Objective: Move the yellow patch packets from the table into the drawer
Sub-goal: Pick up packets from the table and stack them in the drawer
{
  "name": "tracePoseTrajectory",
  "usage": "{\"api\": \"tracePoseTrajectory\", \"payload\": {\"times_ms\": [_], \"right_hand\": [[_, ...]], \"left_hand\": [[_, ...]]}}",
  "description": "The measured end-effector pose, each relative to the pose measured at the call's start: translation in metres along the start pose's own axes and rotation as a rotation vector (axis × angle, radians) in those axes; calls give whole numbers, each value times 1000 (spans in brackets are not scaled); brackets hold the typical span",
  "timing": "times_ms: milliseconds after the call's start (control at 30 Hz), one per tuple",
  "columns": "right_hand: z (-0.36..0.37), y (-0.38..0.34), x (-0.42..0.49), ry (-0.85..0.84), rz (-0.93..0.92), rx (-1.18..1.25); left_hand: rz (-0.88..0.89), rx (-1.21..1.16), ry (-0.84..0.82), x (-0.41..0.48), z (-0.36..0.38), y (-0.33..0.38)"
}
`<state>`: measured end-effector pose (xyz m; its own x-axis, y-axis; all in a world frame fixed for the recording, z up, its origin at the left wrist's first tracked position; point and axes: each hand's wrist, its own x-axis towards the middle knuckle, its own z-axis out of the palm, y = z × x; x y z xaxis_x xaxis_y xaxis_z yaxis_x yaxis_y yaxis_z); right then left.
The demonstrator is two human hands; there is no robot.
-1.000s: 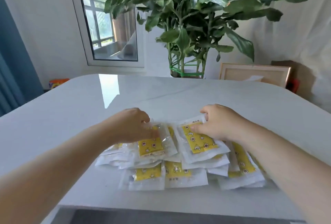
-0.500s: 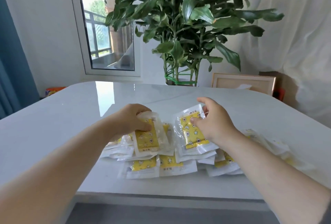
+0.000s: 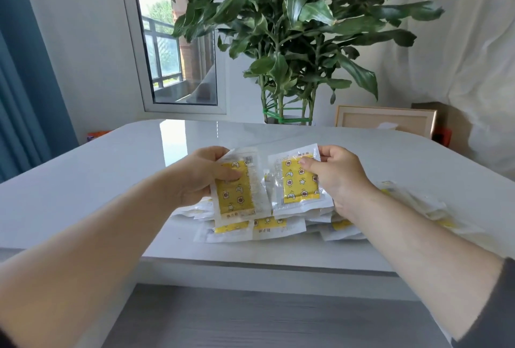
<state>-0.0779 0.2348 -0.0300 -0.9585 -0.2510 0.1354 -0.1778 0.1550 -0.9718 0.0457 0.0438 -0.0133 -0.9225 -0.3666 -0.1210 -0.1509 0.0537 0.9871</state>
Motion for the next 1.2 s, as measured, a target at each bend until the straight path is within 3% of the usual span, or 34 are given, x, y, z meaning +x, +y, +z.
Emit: {"api": "tracePoseTrajectory", "payload": {"times_ms": [233,533,800,933,1200], "right_hand": [[-12,4,-38,32,46,178],[-36,-18,-118,-81,143,285],[-39,-18,-156,-194,235,387],[-35,-8,-156,-226,262,391],[-4,13,-163,-331,323,251]], "left_hand": [[-45,7,16,-40,-1,-1],[-105,-174,287,-125,-3,-30],[-164,-226,236,-150,-8,-46],[-208,-147,200,-145,-15,-46],[-498,251,146,-146,-44,-82]]}}
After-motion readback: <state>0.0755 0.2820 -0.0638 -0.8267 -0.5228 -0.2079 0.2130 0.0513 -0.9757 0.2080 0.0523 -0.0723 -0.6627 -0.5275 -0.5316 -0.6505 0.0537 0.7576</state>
